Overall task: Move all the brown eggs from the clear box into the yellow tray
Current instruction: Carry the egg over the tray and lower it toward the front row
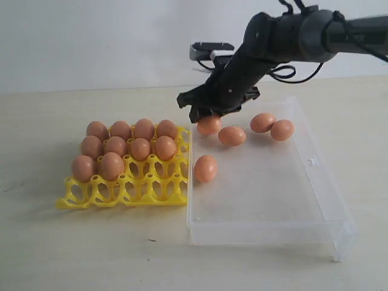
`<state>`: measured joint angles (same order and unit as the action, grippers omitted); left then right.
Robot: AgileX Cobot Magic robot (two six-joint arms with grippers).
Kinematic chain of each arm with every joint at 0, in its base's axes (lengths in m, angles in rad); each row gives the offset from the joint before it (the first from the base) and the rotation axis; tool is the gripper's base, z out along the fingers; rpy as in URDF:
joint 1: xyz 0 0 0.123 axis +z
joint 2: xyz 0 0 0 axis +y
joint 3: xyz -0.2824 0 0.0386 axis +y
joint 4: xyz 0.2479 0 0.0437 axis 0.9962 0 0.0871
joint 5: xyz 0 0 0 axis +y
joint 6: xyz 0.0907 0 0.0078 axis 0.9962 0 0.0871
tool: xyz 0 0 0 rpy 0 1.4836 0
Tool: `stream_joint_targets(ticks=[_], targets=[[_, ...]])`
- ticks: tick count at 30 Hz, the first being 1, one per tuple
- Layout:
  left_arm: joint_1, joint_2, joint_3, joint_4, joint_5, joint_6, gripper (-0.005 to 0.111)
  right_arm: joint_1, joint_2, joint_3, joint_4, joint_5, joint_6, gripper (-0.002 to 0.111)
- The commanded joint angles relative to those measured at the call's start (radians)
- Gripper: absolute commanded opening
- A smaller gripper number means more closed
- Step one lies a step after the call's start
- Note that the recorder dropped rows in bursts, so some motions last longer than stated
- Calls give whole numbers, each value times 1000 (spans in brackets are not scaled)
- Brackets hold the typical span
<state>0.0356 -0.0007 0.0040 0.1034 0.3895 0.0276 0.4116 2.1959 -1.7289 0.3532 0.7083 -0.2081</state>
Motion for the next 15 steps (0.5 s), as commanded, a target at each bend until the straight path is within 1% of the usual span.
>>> stream_joint_targets(ticks=[1,5,12,15], targets=[[-6,1,-4,-2,-9,-5,0,16,-92,-3,11,-30,-27,0],[-6,1,-4,-2,-9,-5,0,61,-154,44,40,-114,-60,0],[-6,1,-4,-2,-9,-5,0,211,-222,244,233,-498,-275,0],[-6,1,-4,-2,-9,-5,0,269,-219,307,243,-628,-294,0]])
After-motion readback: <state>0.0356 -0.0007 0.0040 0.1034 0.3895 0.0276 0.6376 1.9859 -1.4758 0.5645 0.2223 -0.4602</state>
